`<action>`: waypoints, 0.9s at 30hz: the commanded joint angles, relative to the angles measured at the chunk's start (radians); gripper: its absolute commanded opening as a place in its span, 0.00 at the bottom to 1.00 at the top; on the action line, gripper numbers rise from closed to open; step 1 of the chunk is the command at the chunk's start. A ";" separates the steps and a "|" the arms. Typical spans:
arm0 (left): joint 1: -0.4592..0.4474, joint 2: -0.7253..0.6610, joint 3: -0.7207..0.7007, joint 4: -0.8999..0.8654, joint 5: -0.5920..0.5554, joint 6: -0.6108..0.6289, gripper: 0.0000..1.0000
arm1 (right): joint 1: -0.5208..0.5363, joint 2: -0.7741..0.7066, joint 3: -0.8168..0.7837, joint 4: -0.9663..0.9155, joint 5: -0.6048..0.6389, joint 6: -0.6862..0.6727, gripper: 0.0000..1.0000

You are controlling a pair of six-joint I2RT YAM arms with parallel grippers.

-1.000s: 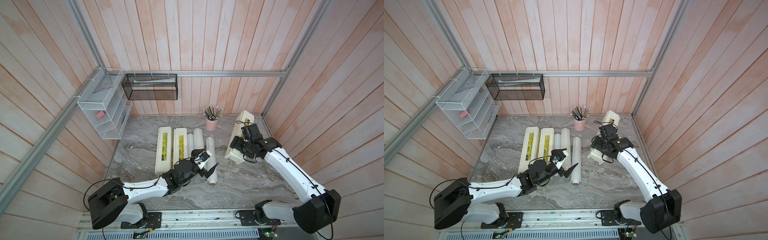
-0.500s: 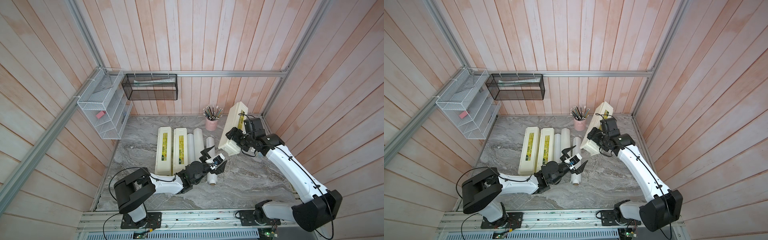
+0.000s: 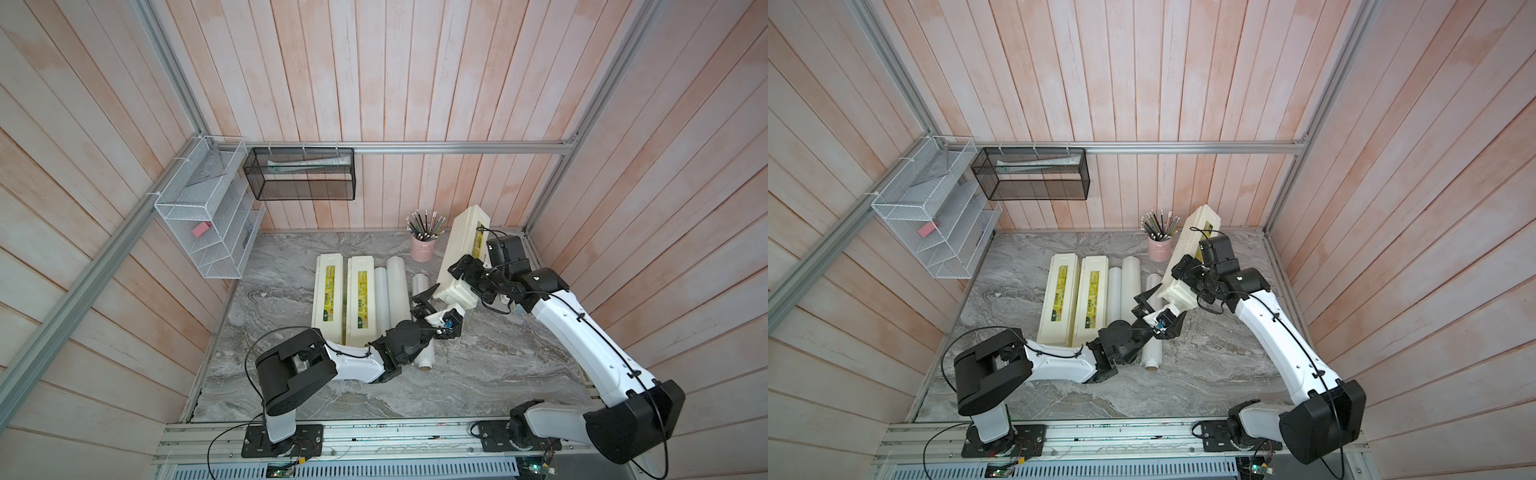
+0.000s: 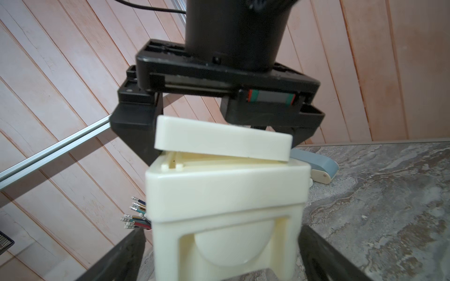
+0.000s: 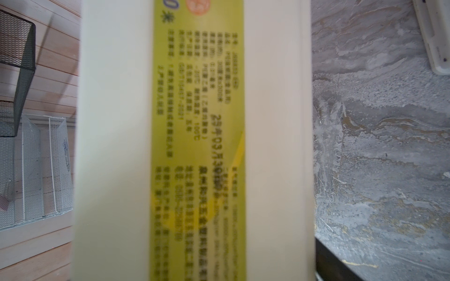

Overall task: Put plastic wrap rolls into dispensers
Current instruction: Open the lid of the plastic wrap cutting box.

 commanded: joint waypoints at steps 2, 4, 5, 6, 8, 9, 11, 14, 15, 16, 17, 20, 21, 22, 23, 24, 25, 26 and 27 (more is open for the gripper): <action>-0.006 0.032 0.047 0.017 -0.032 0.035 1.00 | 0.013 -0.031 0.008 0.065 -0.009 0.002 0.73; -0.008 0.046 0.059 0.015 -0.039 0.043 1.00 | 0.017 -0.029 0.008 0.066 -0.013 0.002 0.73; -0.008 0.055 0.069 0.015 -0.046 0.048 1.00 | 0.019 -0.031 0.006 0.067 -0.012 0.002 0.73; -0.010 0.062 0.076 0.018 -0.055 0.052 1.00 | 0.021 -0.031 0.005 0.067 -0.012 0.001 0.73; -0.011 0.074 0.086 0.029 -0.071 0.058 1.00 | 0.023 -0.033 0.000 0.065 -0.013 -0.001 0.73; -0.012 0.078 0.089 0.032 -0.075 0.061 1.00 | 0.023 -0.035 -0.004 0.065 -0.016 -0.002 0.73; -0.012 0.086 0.093 0.037 -0.082 0.062 1.00 | 0.023 -0.039 -0.010 0.065 -0.020 -0.005 0.73; -0.012 0.099 0.100 0.034 -0.094 0.067 1.00 | 0.023 -0.045 -0.016 0.064 -0.017 -0.007 0.73; -0.014 0.104 0.104 0.033 -0.099 0.069 1.00 | 0.023 -0.048 -0.017 0.063 -0.019 -0.007 0.73; -0.014 0.109 0.107 0.030 -0.105 0.070 1.00 | 0.023 -0.048 -0.018 0.063 -0.021 -0.009 0.73; -0.015 0.114 0.112 0.028 -0.110 0.072 1.00 | 0.023 -0.048 -0.018 0.063 -0.024 -0.009 0.73; -0.018 0.129 0.123 0.034 -0.129 0.084 0.94 | 0.024 -0.043 -0.021 0.067 -0.031 -0.012 0.73; -0.020 0.133 0.128 0.039 -0.136 0.087 0.91 | 0.024 -0.042 -0.020 0.067 -0.031 -0.014 0.73; -0.020 0.136 0.133 0.043 -0.143 0.090 0.90 | 0.023 -0.040 -0.020 0.067 -0.027 -0.015 0.73; -0.021 0.137 0.136 0.044 -0.146 0.092 0.88 | 0.023 -0.039 -0.020 0.065 -0.027 -0.016 0.73; -0.021 0.139 0.138 0.044 -0.146 0.092 0.86 | 0.023 -0.039 -0.020 0.067 -0.029 -0.016 0.73; -0.022 0.142 0.139 0.044 -0.146 0.092 0.82 | 0.023 -0.037 -0.019 0.066 -0.030 -0.019 0.73; -0.023 0.141 0.139 0.042 -0.146 0.092 0.78 | 0.023 -0.034 -0.016 0.063 -0.028 -0.025 0.73; -0.023 0.142 0.139 0.040 -0.149 0.094 0.74 | 0.023 -0.034 -0.011 0.058 -0.024 -0.032 0.73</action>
